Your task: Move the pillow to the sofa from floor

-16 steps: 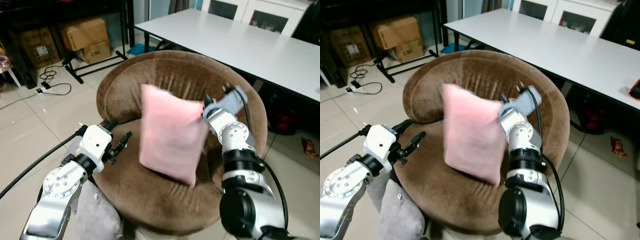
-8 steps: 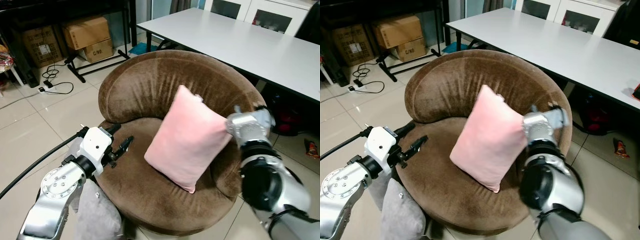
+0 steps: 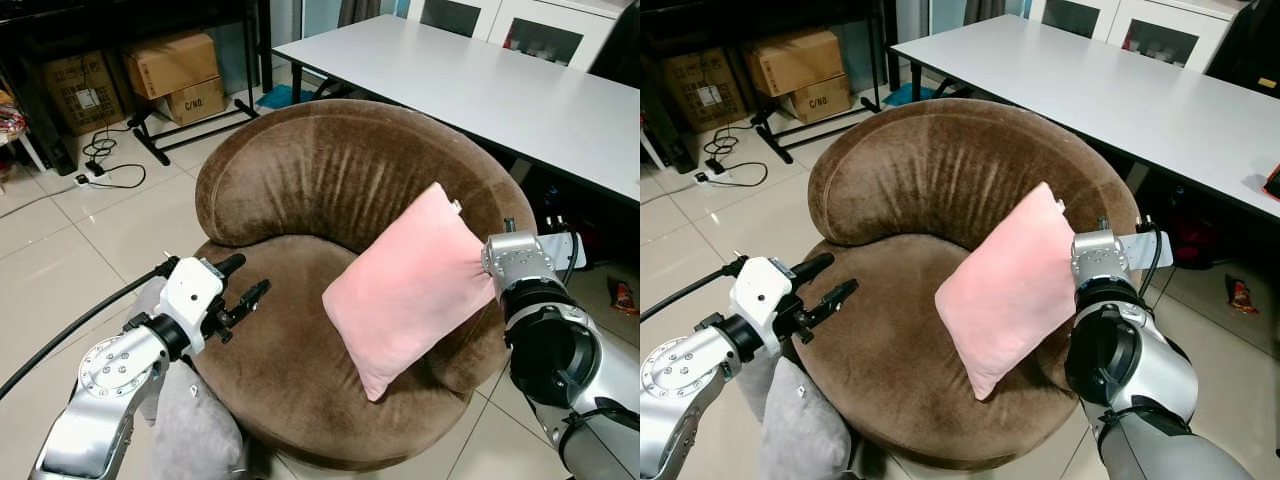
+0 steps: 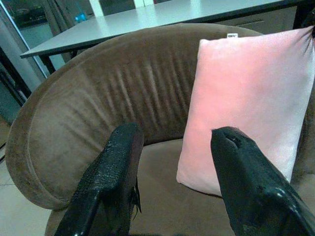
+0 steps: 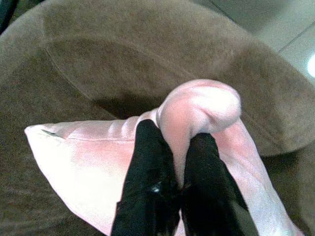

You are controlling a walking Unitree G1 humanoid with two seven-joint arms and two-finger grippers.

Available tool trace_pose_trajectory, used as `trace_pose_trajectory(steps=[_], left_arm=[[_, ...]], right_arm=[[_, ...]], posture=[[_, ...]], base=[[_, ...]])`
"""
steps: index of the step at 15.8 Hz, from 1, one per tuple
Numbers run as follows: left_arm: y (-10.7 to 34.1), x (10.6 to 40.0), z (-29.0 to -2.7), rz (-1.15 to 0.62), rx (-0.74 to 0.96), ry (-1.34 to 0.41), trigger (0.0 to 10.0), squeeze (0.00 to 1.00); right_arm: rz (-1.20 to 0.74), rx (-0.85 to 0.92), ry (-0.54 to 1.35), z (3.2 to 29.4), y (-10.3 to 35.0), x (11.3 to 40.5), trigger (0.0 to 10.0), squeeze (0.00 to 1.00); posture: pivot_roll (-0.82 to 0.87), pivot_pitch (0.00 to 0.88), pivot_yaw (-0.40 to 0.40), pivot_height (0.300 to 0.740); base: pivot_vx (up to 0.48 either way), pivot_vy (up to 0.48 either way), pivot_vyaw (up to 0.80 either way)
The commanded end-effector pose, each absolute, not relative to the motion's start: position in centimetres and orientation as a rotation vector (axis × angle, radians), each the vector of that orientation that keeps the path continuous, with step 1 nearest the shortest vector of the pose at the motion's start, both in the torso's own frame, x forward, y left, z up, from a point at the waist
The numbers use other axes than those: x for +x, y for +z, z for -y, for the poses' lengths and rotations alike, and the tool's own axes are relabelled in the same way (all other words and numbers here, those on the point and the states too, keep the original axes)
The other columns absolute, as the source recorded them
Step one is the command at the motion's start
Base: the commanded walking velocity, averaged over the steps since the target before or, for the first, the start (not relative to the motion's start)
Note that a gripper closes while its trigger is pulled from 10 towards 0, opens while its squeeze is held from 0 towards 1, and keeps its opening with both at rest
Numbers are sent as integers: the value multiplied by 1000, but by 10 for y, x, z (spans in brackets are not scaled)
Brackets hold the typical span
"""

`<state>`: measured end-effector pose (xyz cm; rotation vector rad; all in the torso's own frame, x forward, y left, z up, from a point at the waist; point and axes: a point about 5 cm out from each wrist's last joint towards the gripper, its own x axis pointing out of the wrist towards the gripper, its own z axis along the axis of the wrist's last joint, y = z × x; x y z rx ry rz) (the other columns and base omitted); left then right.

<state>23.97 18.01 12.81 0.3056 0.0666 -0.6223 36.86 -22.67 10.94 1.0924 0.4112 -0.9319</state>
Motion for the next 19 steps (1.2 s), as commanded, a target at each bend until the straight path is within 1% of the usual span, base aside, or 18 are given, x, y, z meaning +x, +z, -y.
trace_pose_trajectory(steps=[1, 4, 6, 7, 9, 10, 11, 12, 13, 14, 15, 16, 18, 19], left_arm=[[130, 239, -177, -65, 301, -648, 10000, 0], [128, 238, -176, -89, 285, -679, 10000, 0], [128, 238, -176, -90, 283, -682, 10000, 0], [128, 238, -175, -91, 276, -686, 10000, 0], [128, 238, -174, -88, 270, -687, 10000, 0], [129, 243, -173, -61, 238, -642, 10000, 0], [130, 249, -174, -33, 213, -563, 10000, 0], [131, 252, -175, -18, 196, -513, 10000, 0], [129, 258, -181, -18, 186, -354, 10000, 0], [128, 258, -183, -20, 186, -318, 10000, 0], [125, 257, -184, -34, 199, -258, 10000, 0], [124, 255, -180, -17, 212, -255, 10000, 0], [123, 252, -177, -6, 213, -243, 10000, 0], [119, 249, -182, -4, 203, -173, 10000, 0]], right_arm=[[-327, 1067, -898, 230, 122, 374, 10000, 1000], [-260, 1056, -918, 234, 120, 371, 10000, 1000], [-202, 999, -924, 239, 125, 371, 10000, 1000], [-148, 911, -940, 248, 129, 368, 10000, 1000], [-130, 862, -940, 253, 131, 367, 10000, 1000], [-73, 655, -893, 260, 137, 365, 10000, 0], [-15, 553, -793, 258, 141, 365, 10000, 0], [19, 494, -695, 253, 143, 366, 10000, 0], [110, 307, -393, 230, 148, 361, 10000, 0], [108, 237, -323, 223, 146, 357, 10000, 0], [32, 159, -254, 208, 132, 345, 10000, 0], [-17, 136, -148, 192, 121, 330, 10000, 0], [-64, 70, -29, 176, 109, 313, 10000, 0], [-171, 72, 63, 163, 89, 288, 10000, 0]], posture=[[-5, 0, -46, 740], [-8, 0, -42, 740], [-10, 0, -40, 740], [-20, 0, -34, 740], [-27, 0, -31, 740], [-35, 0, -31, 740], [-36, 0, -31, 740], [-39, 0, -31, 740], [-46, 0, -29, 740], [-53, 0, -26, 740], [-59, 0, -27, 740], [-62, 0, -30, 740], [-63, 0, -33, 740], [-64, 0, -36, 740]], base=[[0, 0, 0], [0, 0, 0], [0, 0, 0], [0, 0, 0], [0, 0, 0], [0, 0, 0], [0, 0, 0], [0, 0, 0], [0, 0, 0], [0, 0, 0], [0, 0, 0], [0, 0, 0], [0, 0, 0], [0, 0, 0]])
